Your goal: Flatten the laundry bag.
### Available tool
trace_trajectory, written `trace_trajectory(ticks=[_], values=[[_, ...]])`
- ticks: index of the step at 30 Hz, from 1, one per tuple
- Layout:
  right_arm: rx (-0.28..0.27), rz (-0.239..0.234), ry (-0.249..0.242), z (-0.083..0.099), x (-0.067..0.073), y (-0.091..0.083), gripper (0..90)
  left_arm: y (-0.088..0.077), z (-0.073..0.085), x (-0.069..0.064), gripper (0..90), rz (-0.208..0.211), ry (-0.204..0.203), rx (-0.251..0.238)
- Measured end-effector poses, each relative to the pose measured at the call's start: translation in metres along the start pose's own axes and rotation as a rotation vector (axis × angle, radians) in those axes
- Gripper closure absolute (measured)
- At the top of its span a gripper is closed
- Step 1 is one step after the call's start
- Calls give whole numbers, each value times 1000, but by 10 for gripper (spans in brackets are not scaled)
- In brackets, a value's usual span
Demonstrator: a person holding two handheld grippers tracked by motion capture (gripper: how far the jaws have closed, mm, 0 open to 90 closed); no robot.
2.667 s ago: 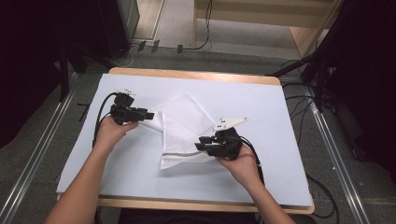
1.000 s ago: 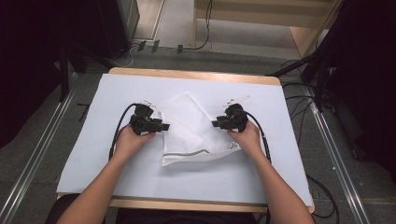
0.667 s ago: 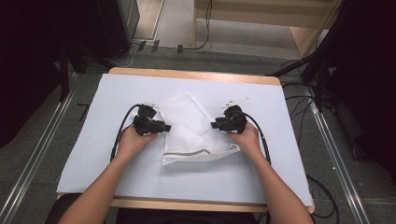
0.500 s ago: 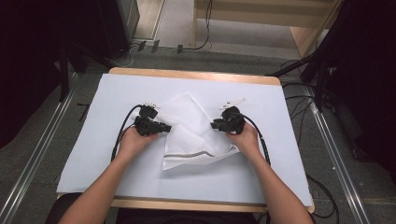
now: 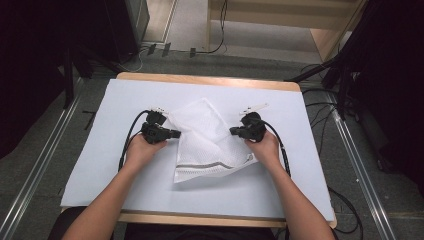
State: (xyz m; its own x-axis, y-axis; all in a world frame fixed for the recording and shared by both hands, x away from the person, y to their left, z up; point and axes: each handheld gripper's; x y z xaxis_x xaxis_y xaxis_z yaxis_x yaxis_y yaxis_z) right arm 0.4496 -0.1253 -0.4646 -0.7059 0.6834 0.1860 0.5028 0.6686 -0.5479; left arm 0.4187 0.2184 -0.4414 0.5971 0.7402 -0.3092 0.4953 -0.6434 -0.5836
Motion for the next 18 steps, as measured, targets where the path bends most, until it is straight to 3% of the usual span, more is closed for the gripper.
trace_trajectory(ticks=[11,18], values=[[-50,56,56,1,-17,-15,900,-13,-4,10,900,-15,-13,-27],[-54,100,81,6,-26,-22,900,-21,-5,20,900,-34,-36,-36]])
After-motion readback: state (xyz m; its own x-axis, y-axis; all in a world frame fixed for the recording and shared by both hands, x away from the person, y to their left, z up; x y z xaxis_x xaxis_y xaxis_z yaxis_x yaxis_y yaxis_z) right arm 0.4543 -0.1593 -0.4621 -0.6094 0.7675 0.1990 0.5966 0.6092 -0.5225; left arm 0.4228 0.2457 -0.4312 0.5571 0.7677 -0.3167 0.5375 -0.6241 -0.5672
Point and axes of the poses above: each handheld gripper's, and its own axes: y roughly forward along the jaws, z roughly out of its underside, x roughly to its left, and after that the axes turned 13 degrees about -x, right-handed
